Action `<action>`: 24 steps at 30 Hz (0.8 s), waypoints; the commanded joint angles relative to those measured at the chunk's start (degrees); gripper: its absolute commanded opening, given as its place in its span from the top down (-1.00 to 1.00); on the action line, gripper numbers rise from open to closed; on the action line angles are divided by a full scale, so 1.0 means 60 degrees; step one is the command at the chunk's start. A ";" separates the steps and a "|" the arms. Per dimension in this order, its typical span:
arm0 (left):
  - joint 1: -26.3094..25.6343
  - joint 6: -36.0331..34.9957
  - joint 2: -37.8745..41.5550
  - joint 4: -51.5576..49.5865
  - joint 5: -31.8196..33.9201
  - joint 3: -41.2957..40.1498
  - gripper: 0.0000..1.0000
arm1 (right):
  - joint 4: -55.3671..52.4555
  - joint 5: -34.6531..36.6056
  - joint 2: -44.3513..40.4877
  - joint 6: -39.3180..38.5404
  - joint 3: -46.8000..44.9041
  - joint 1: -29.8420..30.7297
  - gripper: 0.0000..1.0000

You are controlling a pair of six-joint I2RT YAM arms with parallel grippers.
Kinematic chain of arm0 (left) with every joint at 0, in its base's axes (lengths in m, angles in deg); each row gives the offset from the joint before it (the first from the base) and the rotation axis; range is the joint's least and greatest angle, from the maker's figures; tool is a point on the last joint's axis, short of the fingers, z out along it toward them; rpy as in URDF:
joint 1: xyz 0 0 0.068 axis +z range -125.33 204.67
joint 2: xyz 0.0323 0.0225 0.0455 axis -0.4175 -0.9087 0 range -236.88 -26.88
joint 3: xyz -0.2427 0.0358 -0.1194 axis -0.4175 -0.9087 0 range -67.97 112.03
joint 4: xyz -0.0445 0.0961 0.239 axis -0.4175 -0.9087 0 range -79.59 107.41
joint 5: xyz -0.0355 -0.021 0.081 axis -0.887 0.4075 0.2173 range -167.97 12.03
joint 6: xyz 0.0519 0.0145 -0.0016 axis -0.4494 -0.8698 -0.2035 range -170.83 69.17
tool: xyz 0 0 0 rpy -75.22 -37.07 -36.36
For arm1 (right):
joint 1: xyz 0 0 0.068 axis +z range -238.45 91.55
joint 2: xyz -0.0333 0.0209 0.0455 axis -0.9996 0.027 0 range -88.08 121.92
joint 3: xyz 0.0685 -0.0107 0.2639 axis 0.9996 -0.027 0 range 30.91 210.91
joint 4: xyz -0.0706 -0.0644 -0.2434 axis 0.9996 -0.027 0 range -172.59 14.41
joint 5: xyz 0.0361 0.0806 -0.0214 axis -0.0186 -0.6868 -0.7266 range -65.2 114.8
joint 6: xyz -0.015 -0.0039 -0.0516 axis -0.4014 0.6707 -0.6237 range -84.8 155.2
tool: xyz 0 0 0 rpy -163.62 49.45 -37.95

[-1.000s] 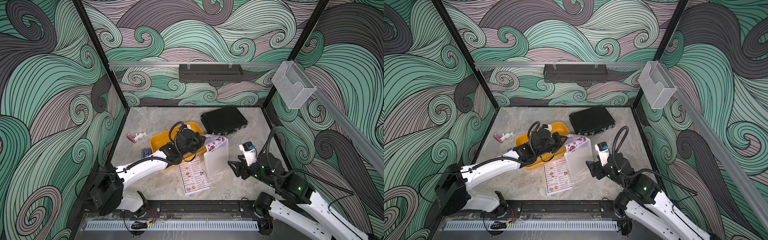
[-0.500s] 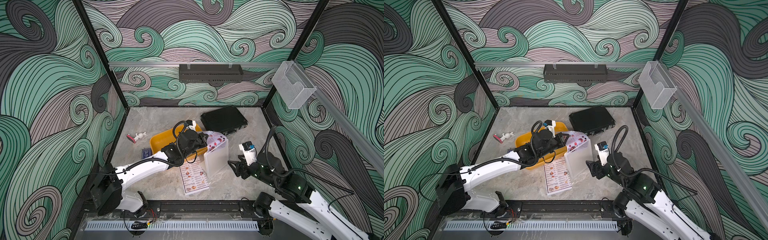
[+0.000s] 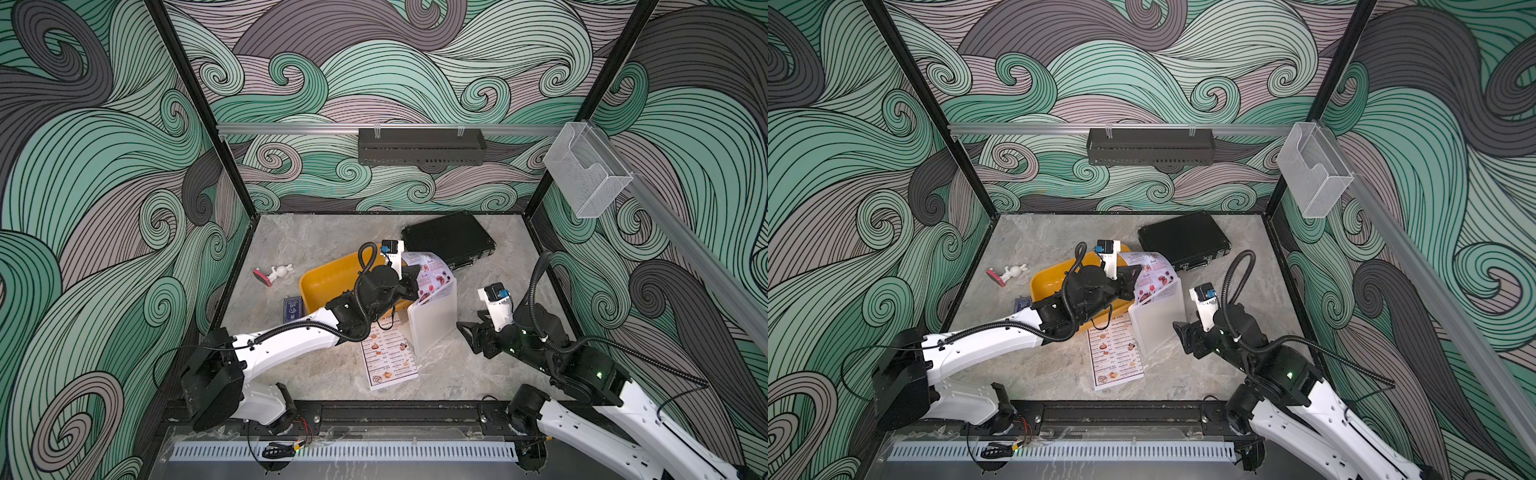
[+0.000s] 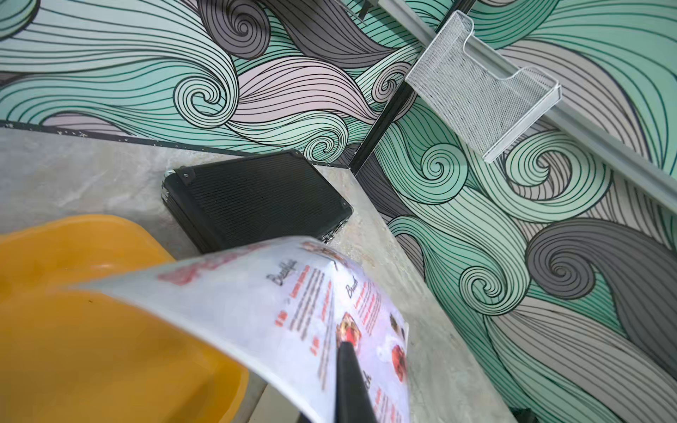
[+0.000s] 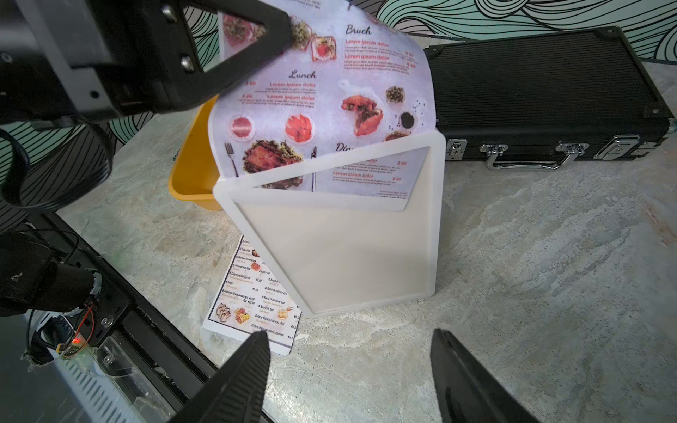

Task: Replace the menus in the menu holders
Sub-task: Insert the menu into the menu holder.

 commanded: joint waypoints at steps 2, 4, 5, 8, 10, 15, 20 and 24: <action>-0.0152 -0.0919 0.0030 0.1097 0.0502 -0.0155 1.00 | -0.0035 0.0188 0.0099 -0.0154 0.0317 -0.0031 -0.47; -0.0205 -0.1019 -0.0098 0.1398 0.0626 -0.0137 1.00 | -0.0048 0.0188 0.0116 -0.0153 0.0358 -0.0031 -0.46; -0.0233 -0.1074 -0.0157 0.1551 0.0678 -0.0121 1.00 | -0.0071 0.0195 0.0115 -0.0153 0.0376 -0.0031 -0.47; -0.0266 -0.1149 -0.0299 0.1968 0.0876 -0.0095 1.00 | -0.0126 0.0219 0.0087 -0.0167 0.0397 -0.0031 -0.47; -0.0275 -0.1151 -0.0299 0.2156 0.0938 -0.0093 1.00 | -0.0168 0.0232 0.0086 -0.0171 0.0421 -0.0038 -0.47; -0.0346 -0.1200 -0.0299 0.2194 0.0953 -0.0273 1.00 | -0.0193 0.0244 0.0044 -0.0182 0.0422 -0.0045 -0.48; -0.0529 -0.1530 -0.0170 0.2646 0.0968 -0.0987 1.00 | -0.0191 0.0232 0.0027 -0.0204 0.0449 -0.0060 -0.48; -0.0777 -0.2181 -0.0068 0.3214 0.0880 -0.1430 1.00 | -0.0190 0.0127 0.0104 -0.0142 0.0515 -0.0074 -0.49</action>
